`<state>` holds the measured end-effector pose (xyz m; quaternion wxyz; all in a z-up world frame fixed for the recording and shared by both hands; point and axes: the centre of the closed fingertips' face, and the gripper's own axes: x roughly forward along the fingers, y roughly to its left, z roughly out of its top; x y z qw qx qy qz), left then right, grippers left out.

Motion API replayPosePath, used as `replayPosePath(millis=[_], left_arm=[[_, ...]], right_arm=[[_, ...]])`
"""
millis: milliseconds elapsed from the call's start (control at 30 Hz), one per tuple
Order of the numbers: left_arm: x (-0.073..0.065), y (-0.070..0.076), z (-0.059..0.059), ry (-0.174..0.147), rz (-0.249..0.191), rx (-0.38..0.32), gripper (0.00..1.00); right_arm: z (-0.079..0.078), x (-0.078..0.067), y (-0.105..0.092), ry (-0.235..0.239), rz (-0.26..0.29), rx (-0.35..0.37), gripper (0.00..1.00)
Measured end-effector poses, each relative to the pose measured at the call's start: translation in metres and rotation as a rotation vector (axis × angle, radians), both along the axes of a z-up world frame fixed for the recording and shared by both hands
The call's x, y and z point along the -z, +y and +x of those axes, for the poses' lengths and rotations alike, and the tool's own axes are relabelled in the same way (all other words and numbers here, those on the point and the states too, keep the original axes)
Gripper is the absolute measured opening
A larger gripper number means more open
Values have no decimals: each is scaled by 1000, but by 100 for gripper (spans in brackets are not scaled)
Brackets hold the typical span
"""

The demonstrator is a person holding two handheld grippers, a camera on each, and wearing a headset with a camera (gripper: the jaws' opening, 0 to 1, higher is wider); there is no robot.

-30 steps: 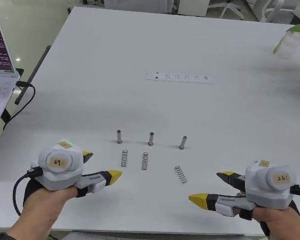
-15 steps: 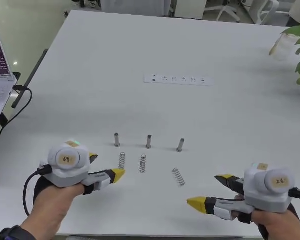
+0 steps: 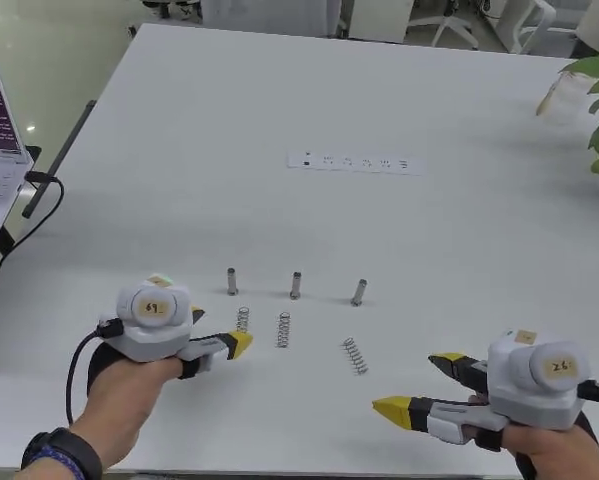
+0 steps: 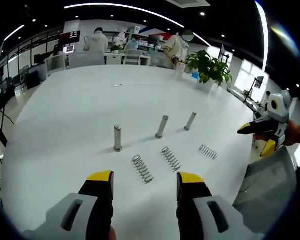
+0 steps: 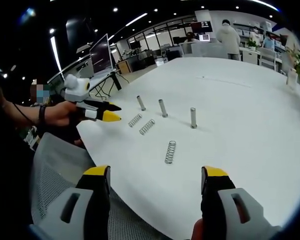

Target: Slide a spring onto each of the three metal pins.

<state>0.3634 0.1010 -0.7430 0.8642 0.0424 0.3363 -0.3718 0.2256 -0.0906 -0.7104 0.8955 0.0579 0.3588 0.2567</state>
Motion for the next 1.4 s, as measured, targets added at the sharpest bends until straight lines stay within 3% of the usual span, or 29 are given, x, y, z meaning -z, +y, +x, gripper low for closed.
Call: replayPosePath(millis=[300,567,867,1300,1333,1400], left_arm=[[19,-2,6,33,10,-16,40],[31,-8,4,65,11,-20,35],[33,-16,12,55,30,4,31],[44,-25,13,54,75,38,21],[44,-25,15,33,89,45,19],[45,-24,16,26,108,52,14]], right_arm=[[-5,3,-2,4,0,4,72],[-8,4,-1,10,0,0,72],[-3,3,-3,6,4,-3,72],[-2,2,-2,9,-2,-11,72],[-2,2,-2,9,-2,-10,72],[-2,2,-2,9,-2,-8,72]])
